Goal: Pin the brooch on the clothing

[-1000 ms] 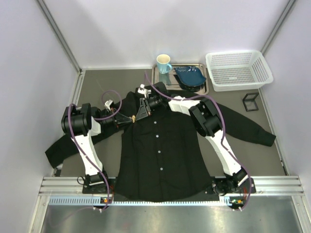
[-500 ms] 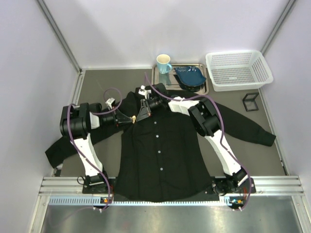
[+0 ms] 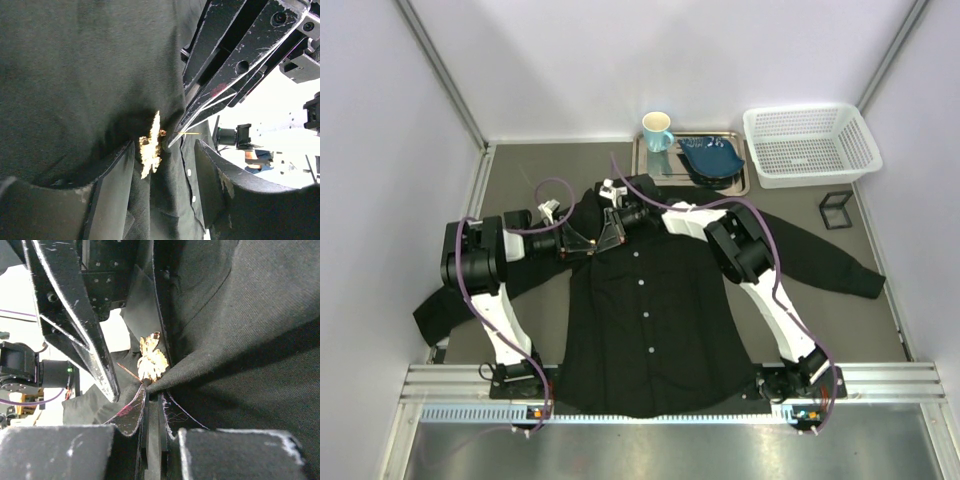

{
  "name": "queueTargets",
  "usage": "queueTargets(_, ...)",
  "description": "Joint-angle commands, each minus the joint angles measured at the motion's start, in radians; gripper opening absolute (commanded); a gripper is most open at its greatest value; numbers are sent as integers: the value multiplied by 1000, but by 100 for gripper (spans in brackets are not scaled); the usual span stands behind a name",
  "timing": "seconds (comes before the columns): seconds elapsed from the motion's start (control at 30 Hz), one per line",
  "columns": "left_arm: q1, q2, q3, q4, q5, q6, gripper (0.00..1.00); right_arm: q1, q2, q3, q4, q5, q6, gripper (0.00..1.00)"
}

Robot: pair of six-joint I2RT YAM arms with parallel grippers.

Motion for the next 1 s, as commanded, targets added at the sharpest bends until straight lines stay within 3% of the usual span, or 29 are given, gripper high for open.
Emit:
queueTargets(0.0,-5,-61,4,-28,22,77,57,27,-98,5,37,53,-45,0)
queueTargets(0.2,-3,-92,1,-33,5,76,59,27,-113,3,19,121,-88,0)
queueTargets(0.6,1,-86,-13,166,-66,-139,54,33,-158,-23,-34,154,-191,0)
queueTargets(0.73,3,-83,-36,239,-61,-211,56,35,-158,-25,-48,170,-202,0)
queueTargets(0.97,3,-95,-36,242,-73,-223,54,36,-156,-21,-64,170,-208,0)
